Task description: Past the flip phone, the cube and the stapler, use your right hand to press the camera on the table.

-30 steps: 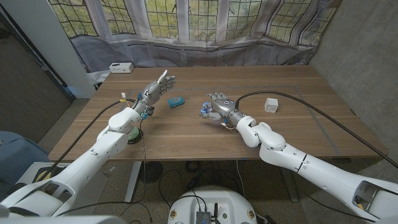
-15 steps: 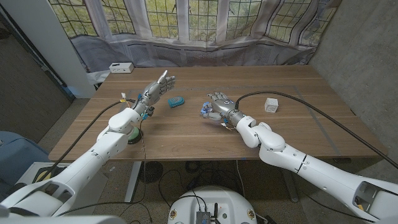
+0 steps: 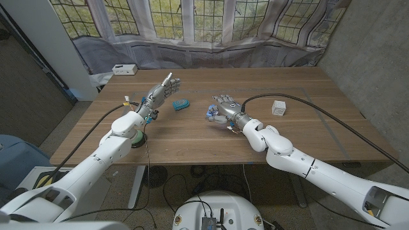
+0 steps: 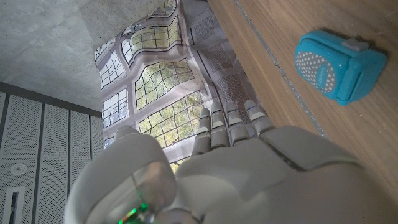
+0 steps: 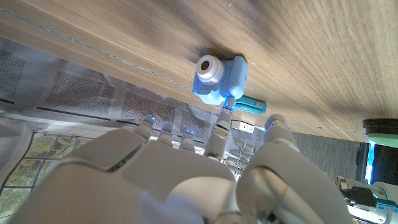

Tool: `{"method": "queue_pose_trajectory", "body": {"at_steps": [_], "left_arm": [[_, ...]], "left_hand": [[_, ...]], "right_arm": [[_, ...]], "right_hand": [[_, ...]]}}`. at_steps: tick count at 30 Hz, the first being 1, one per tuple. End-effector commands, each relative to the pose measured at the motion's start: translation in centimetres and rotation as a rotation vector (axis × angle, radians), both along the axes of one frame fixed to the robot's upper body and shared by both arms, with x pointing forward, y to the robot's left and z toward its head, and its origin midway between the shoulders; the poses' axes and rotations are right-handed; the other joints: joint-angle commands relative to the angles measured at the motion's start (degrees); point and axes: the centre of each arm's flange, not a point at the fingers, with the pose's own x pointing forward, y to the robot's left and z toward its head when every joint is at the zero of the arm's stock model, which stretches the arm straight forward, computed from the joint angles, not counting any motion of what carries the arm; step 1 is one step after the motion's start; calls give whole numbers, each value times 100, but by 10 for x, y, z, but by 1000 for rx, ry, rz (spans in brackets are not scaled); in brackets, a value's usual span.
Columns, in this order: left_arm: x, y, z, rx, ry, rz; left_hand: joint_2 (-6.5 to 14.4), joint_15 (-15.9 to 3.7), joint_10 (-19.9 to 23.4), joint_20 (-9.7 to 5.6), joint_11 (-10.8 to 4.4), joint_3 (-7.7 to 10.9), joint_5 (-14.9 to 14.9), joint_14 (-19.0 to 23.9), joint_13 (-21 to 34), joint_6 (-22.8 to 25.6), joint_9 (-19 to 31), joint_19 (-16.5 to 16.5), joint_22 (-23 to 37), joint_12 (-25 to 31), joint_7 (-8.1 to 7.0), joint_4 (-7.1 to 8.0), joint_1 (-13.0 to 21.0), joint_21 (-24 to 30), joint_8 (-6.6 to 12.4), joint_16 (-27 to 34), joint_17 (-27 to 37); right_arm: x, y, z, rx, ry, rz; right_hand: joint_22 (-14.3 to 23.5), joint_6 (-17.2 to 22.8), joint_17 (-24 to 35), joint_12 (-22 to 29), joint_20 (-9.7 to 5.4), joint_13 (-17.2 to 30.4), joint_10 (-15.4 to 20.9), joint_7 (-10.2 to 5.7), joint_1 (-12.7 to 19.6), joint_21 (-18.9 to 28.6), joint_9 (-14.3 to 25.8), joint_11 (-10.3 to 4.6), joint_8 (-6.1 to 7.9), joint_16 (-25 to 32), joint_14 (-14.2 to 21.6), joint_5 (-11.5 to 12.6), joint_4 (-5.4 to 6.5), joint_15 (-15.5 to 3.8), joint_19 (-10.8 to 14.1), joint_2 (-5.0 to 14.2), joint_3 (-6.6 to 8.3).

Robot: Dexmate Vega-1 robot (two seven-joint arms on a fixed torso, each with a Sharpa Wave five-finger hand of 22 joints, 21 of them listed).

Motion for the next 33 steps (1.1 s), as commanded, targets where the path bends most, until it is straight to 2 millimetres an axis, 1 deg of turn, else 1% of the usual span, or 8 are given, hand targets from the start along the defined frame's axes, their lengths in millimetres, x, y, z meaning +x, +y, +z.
{"method": "queue_pose_trajectory", "body": {"at_steps": [1,5,6,8,9,14,15,33], "left_arm": [[-2,0,0,0,-1,0],[-1,0,-1,-2,1,-2],[-1,0,-1,0,1,-4],[-1,0,-1,-1,-1,-5],[-1,-1,-1,0,-1,-5],[-2,-1,-1,0,2,-4],[-2,-1,-2,0,2,-4],[-2,1,-5,-7,7,-4]], "left_hand": [[-49,-9,-9,25,-39,30,-22,-20,27,21,17,-59,12,-35,-12,-8,1,3,-13,7,18],[-51,-6,-23,26,-41,32,-22,-24,27,21,17,-61,12,-41,-15,-7,-1,4,-13,5,18],[-52,-9,-15,31,-5,33,-22,-21,28,21,17,-67,12,-38,-16,-7,-3,2,-13,7,19],[-52,-9,-14,31,-16,34,-22,-22,28,21,17,-68,12,-37,-15,-6,-3,3,-12,7,19],[-53,-8,-9,30,-45,35,-22,-21,28,23,17,-68,12,-35,-15,-6,-4,3,-12,7,19],[-54,-5,-8,27,-43,38,-22,-25,28,19,17,-70,12,-35,-9,-5,-6,4,-13,6,19],[-55,-5,-6,24,-20,38,-22,-28,28,19,17,-70,12,-35,-11,-5,-7,4,-13,5,19],[-61,-5,-14,14,-30,48,-23,-25,28,23,17,-73,12,-39,-15,-4,-12,8,-12,8,18]], "right_arm": [[-4,1,5,3,-29,2],[-4,0,5,15,-31,2],[-5,-1,5,17,-30,2],[-5,-1,4,22,-35,4],[-5,-1,4,22,-36,4],[-7,-1,4,27,-44,9],[-7,-1,4,29,-43,11],[-9,1,4,29,-47,13]], "right_hand": [[12,-4,29,2,68,7,19,52,-16,24,18,30,-37,19,-488,4,12,-51,-262,-29,28],[12,-54,30,0,68,7,27,39,-18,23,19,28,-61,19,-480,5,12,-56,-259,-33,29],[12,-62,30,-1,68,7,27,36,-18,23,19,29,-65,21,-474,5,12,-53,-258,-34,29],[12,-83,30,-2,67,7,27,36,-19,23,20,29,-75,21,-470,5,12,-53,-255,-35,29],[12,-92,30,-2,67,7,29,36,-19,23,20,31,-79,22,-466,5,12,-53,-254,-36,29],[12,-118,31,-4,67,8,37,30,-21,23,21,44,-92,27,-444,6,11,-48,-245,-40,30],[12,-125,31,-4,67,8,40,34,-21,23,21,44,-95,28,-440,6,11,-47,-244,-41,30],[13,-316,33,-10,68,9,76,41,-28,22,22,96,-167,24,-416,8,12,-43,-217,-51,34]]}}
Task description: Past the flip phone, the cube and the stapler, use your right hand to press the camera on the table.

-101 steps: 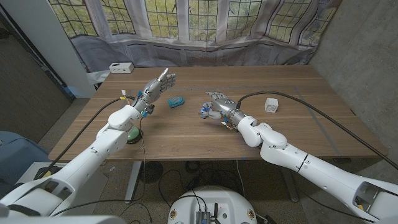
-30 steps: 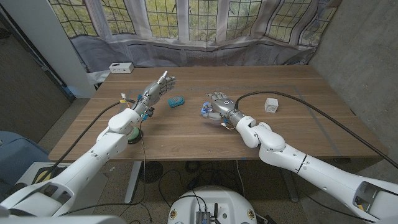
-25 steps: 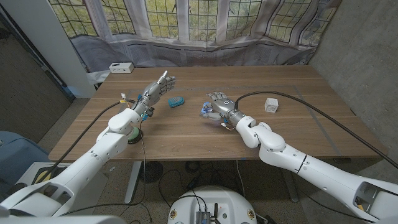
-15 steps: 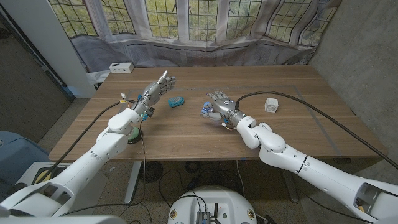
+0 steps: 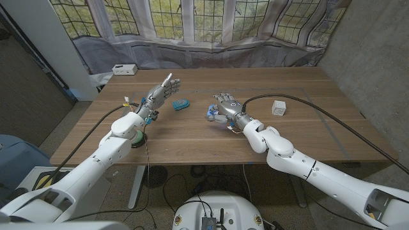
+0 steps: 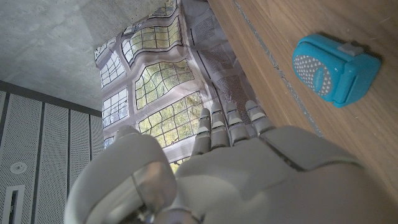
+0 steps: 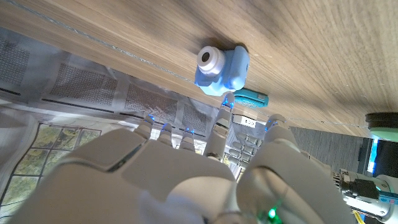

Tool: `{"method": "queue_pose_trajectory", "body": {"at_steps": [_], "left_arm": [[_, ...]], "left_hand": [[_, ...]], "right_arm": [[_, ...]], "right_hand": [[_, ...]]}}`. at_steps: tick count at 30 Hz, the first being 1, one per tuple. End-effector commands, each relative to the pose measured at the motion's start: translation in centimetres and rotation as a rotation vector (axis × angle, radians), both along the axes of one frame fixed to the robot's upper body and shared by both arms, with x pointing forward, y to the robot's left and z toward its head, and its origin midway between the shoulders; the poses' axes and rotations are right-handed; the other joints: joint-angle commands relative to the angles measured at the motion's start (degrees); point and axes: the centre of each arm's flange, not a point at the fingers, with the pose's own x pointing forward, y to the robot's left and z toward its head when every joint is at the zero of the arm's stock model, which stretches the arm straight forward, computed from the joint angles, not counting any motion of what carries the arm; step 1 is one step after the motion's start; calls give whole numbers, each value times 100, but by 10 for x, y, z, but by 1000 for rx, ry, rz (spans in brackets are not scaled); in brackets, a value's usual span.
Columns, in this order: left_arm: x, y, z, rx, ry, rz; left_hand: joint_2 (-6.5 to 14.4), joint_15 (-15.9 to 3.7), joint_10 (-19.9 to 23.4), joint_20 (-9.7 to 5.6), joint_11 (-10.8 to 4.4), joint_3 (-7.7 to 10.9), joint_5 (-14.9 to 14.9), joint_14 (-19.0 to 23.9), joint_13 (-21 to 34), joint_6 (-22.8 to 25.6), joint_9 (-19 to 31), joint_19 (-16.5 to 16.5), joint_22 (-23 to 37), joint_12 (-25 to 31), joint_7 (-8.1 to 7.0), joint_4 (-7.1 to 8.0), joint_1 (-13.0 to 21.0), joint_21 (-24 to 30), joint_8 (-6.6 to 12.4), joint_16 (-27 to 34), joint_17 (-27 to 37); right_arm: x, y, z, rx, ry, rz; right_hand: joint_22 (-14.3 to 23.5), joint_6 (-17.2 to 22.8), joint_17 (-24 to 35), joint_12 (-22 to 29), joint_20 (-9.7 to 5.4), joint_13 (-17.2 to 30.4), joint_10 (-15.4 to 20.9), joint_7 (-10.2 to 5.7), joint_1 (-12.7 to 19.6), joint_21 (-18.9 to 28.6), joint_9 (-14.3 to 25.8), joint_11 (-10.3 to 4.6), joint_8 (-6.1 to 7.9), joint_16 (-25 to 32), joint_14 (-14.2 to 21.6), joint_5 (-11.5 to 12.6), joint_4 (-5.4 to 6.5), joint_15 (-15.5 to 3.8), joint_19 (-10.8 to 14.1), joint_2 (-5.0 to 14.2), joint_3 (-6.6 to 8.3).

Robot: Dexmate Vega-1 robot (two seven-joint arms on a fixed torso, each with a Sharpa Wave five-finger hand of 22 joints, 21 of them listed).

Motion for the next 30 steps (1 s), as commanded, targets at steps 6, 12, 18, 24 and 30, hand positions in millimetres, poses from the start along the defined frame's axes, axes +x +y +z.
{"method": "queue_pose_trajectory", "body": {"at_steps": [6,12,18,24,30], "left_arm": [[-1,0,-1,-1,0,0],[-1,0,-1,0,2,-3],[0,0,-3,0,6,-4],[0,0,-4,1,9,-3],[0,0,-4,3,10,-4]], "left_hand": [[-62,-10,5,12,-13,11,-23,-28,28,27,17,-15,12,-1,-15,6,-13,8,-11,7,18],[-63,-7,-3,17,-21,15,-23,-28,28,34,17,-13,12,-4,-17,6,-14,10,-8,7,18],[-63,-4,6,23,-22,19,-23,-22,28,40,18,-13,12,-1,-16,7,-16,11,-7,10,18],[-64,-6,8,38,-15,22,-23,-27,28,51,18,-10,12,0,-25,8,-17,13,-3,8,18],[-64,-12,8,38,-7,26,-23,-29,29,70,18,-10,12,0,-35,8,-18,14,3,8,18]], "right_arm": [[-3,0,0,10,-5,2],[-3,-1,-1,20,1,-2],[-4,-2,-2,31,0,4],[-4,-3,-2,54,4,14],[-4,-4,-2,71,-5,25]], "right_hand": [[13,-517,14,-42,61,12,-20,27,-15,14,19,42,-122,8,-419,7,14,-38,-213,-41,35],[12,-1017,20,-69,60,15,-41,99,-42,8,20,83,-157,-1,-408,4,21,-30,-197,-68,25],[12,-2047,18,-135,59,13,-141,207,-49,2,14,138,-174,-43,-455,6,17,-38,-164,-85,32],[12,-3156,17,-165,56,19,-234,398,-71,-1,12,260,-169,-70,-479,5,26,-34,-126,-92,34],[11,-3980,21,-185,57,26,-319,555,-120,4,12,264,-159,-98,-533,-3,47,-8,-75,-103,19]]}}
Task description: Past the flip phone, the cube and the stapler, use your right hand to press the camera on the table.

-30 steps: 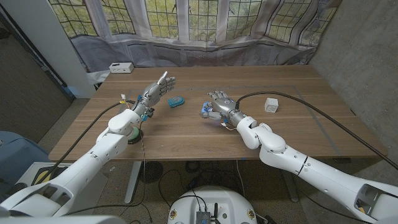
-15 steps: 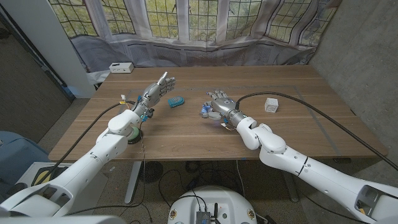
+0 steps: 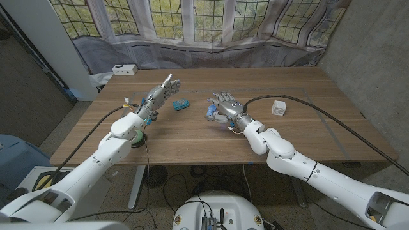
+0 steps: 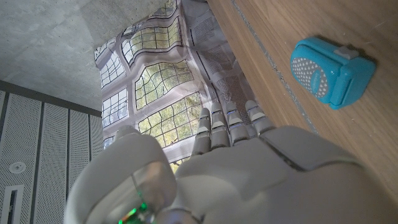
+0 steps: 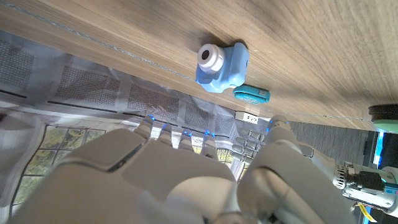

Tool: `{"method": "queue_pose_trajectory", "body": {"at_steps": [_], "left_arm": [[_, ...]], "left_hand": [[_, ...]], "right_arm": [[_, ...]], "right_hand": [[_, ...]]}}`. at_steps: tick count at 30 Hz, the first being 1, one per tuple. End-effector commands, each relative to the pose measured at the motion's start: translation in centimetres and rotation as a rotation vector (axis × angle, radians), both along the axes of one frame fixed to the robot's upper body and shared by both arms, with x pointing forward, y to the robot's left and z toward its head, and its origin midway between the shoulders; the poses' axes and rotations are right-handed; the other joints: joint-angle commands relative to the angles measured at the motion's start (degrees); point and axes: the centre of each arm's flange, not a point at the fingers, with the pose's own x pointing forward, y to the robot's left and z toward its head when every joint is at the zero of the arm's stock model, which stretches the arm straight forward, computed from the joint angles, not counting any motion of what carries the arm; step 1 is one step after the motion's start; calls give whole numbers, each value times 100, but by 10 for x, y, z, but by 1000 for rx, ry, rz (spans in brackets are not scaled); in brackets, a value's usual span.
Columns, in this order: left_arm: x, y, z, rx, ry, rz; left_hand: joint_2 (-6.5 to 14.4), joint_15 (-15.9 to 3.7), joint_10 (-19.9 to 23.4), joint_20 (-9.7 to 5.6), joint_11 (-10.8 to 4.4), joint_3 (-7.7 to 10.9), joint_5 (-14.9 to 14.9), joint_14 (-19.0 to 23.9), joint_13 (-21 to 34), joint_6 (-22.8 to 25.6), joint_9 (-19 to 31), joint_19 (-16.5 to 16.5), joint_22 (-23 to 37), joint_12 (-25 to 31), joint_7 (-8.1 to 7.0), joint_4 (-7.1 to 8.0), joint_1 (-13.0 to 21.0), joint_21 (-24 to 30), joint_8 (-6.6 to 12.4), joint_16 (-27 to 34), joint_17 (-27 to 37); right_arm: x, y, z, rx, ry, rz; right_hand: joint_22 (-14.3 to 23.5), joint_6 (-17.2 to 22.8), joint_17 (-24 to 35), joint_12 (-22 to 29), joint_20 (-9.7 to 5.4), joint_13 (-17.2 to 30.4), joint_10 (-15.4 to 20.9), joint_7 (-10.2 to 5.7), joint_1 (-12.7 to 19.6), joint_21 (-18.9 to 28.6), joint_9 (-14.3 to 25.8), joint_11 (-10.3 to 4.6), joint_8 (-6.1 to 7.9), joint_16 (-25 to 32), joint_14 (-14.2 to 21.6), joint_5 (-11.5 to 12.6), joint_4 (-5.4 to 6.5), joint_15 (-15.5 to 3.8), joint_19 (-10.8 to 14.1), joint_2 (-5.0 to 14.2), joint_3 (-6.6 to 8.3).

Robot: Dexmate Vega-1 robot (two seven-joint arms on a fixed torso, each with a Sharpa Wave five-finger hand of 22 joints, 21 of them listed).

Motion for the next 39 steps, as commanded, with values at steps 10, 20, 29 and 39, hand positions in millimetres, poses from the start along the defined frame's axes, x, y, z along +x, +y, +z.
{"method": "queue_pose_trajectory", "body": {"at_steps": [10,20,29,39], "left_arm": [[-1,0,1,8,-1,0],[0,-1,2,6,-3,-2],[0,-3,4,11,-5,1],[-1,-8,5,12,-6,-1]], "left_hand": [[-33,-9,7,45,-4,33,-24,-29,29,60,19,-16,12,-4,-18,8,10,13,5,8,18],[-35,-15,9,56,-27,39,-24,-34,29,73,19,-18,12,-3,-24,9,7,13,6,6,18],[-35,-18,10,59,-27,44,-24,-28,29,91,19,-17,12,-3,-22,9,6,15,10,9,18],[-37,-26,6,67,-9,50,-24,-23,29,97,19,-17,12,-5,-27,10,3,16,8,11,18]], "right_arm": [[-5,-3,2,46,-16,12],[-10,-7,10,106,-3,44],[-13,-14,18,158,-18,64],[-12,-23,25,233,1,106]], "right_hand": [[12,-359,27,-45,39,13,-142,90,-66,-6,11,45,39,-41,-571,-8,64,1,-109,-16,9],[7,-428,28,-32,-166,15,-164,241,-120,28,10,57,75,-34,-554,-10,84,-16,0,-29,-13],[-1,-507,19,0,-222,13,-102,301,-135,77,9,59,90,12,-417,-8,80,-47,174,-49,-23],[-6,-525,7,11,-278,10,-67,349,-136,107,9,79,113,26,-343,-6,71,-49,319,-60,-26]]}}
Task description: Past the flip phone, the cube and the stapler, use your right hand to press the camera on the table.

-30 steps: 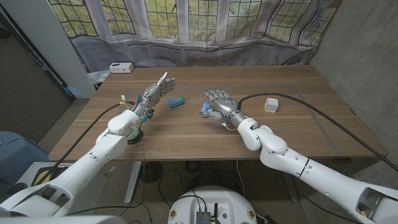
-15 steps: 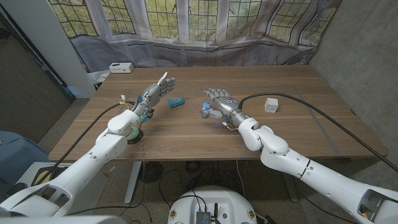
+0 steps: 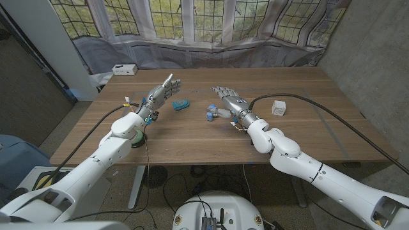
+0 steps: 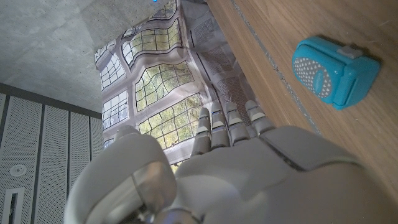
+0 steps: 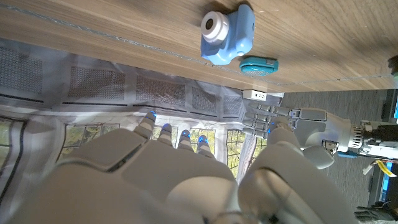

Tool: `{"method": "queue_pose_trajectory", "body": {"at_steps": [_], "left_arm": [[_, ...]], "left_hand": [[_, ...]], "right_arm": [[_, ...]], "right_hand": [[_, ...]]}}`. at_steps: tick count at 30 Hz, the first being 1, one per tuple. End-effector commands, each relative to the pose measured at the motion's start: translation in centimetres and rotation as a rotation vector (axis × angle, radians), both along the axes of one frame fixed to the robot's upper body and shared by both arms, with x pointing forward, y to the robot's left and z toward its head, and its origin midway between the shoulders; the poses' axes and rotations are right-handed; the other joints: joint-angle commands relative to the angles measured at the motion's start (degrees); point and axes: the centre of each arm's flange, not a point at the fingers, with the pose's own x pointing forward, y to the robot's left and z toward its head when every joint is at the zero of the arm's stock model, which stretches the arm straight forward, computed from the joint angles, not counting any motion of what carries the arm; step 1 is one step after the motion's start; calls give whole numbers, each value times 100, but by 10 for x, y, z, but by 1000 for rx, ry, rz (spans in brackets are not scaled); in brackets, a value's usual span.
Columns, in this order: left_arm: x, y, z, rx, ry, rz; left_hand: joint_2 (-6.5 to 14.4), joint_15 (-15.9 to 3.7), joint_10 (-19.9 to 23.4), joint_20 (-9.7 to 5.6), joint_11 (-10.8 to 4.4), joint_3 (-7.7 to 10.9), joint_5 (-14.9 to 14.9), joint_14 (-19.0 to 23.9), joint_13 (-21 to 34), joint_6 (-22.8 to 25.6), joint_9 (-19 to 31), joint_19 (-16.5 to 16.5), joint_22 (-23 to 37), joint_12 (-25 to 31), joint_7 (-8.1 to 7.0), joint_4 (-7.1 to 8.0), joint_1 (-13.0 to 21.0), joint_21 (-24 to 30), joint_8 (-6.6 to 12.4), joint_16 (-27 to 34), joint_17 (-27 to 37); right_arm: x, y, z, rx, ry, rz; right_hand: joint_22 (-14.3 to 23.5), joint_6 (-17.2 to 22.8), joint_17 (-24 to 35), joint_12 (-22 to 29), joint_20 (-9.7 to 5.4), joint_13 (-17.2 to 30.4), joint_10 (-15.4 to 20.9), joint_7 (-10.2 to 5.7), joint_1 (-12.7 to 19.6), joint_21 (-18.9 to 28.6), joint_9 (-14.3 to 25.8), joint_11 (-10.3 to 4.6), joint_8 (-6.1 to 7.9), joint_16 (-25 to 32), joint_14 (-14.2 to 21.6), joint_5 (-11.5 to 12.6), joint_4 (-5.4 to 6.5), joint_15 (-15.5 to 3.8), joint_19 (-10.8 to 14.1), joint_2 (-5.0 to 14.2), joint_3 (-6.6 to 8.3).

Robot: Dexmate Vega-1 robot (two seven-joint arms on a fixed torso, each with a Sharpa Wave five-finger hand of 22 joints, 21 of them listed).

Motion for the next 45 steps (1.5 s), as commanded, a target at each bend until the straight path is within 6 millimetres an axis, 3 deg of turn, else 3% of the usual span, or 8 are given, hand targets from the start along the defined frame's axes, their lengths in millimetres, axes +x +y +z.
{"method": "queue_pose_trajectory", "body": {"at_steps": [1,7,13,18,24,30,45], "left_arm": [[-1,-7,1,1,1,-5],[0,-8,2,-5,-4,-1],[1,-11,6,-7,-15,-1],[0,-12,7,-10,-19,6],[-2,-11,9,-9,-20,16],[-3,-11,11,-6,-17,24],[-4,-13,20,-1,-19,26]], "left_hand": [[-37,-26,13,47,-4,23,0,-22,29,54,19,0,12,-3,13,-10,3,17,7,11,17],[-41,-24,6,48,-17,26,0,-17,29,53,20,2,12,-6,12,-10,1,18,4,13,17],[-44,-24,15,51,-18,29,-1,-14,29,43,20,2,12,-2,13,-10,-3,19,-2,13,17],[-46,-65,30,47,-37,32,-1,-5,29,51,20,18,12,3,14,-9,-5,25,0,17,17],[-49,-96,49,14,-32,34,-1,-2,29,63,20,25,12,10,16,-11,-6,28,3,16,17],[-52,-99,52,14,-33,36,-1,-1,29,65,20,25,12,10,15,-11,-7,27,2,15,16],[-59,-97,52,14,-12,42,-2,3,28,49,20,25,12,7,13,-13,-12,25,-8,14,15]], "right_arm": [[-1,-10,9,94,11,55],[-2,-16,15,137,5,73],[-1,-26,20,219,-5,129],[-2,-34,25,255,-14,149],[-4,-44,29,301,-22,176],[-4,-52,34,359,-26,225],[-1,-71,43,473,8,308]], "right_hand": [[7,-27,7,24,-17,12,-3,41,-46,18,8,16,41,19,-311,-7,0,-12,47,-17,1],[4,49,3,28,-52,11,9,69,-48,18,7,28,79,19,-292,-6,-2,-6,82,-20,-1],[-4,305,-15,22,-383,12,-8,45,-33,39,3,69,163,5,-251,0,-19,11,264,-21,4],[-10,428,-24,37,-519,12,12,81,-16,51,1,96,188,9,-192,3,-31,-22,374,-16,12],[-14,454,-34,81,-565,10,125,135,-4,76,-1,120,176,37,-70,4,-42,-73,519,-27,11],[-28,626,-70,120,-847,-7,286,256,62,141,-5,155,186,75,204,12,-87,-207,931,-58,21],[-37,795,-96,165,-848,-18,493,392,106,131,-8,163,205,78,372,15,-107,-200,1128,-91,18]]}}
